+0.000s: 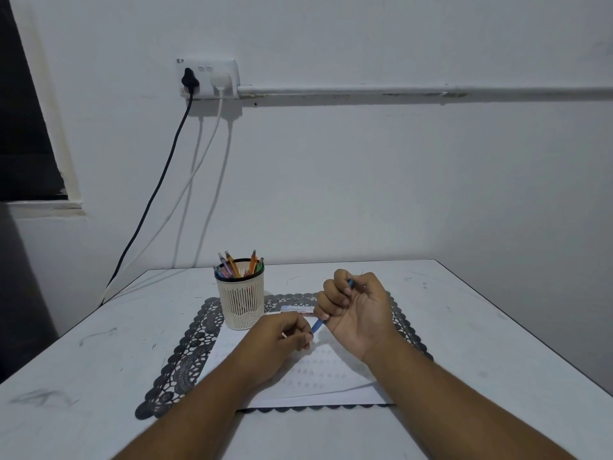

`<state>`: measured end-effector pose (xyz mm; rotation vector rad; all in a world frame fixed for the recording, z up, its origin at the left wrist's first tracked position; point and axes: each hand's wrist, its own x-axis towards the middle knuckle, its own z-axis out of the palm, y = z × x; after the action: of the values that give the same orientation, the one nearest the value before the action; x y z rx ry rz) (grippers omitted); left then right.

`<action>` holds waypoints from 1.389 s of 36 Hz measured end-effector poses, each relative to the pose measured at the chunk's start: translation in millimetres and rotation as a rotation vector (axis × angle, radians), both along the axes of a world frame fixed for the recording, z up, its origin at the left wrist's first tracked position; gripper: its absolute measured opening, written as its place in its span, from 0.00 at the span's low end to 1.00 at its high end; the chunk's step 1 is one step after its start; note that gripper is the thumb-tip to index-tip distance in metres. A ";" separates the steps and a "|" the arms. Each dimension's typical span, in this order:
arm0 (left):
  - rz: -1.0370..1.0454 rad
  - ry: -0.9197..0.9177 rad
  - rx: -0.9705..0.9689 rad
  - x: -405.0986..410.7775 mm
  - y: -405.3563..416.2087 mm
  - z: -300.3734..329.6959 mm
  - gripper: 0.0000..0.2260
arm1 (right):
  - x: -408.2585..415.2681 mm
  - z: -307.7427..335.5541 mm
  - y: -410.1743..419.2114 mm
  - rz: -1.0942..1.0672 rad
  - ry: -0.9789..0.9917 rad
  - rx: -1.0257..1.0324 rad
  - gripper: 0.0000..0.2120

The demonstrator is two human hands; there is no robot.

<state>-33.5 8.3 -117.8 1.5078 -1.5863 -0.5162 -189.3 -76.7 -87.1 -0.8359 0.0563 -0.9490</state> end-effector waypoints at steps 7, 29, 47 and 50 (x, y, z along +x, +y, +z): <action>0.004 0.020 0.007 -0.2 -0.4 0.5 0.08 | -1.0 1.6 0.0 0.013 0.005 -0.006 0.12; -0.002 0.033 0.002 3.2 -1.3 -0.7 0.07 | -2.3 -1.2 -3.6 0.045 -0.014 -0.022 0.13; -0.009 0.049 0.015 5.0 -0.6 -1.4 0.07 | -2.4 -3.4 -7.1 0.077 -0.012 -0.026 0.12; -0.013 0.066 0.006 3.4 0.0 -1.4 0.07 | -2.8 -4.1 -8.1 0.090 -0.019 -0.029 0.12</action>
<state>-30.1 8.3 -119.2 1.4711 -1.5460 -0.5733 -192.1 -84.8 -91.2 -0.8489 -0.0111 -0.8749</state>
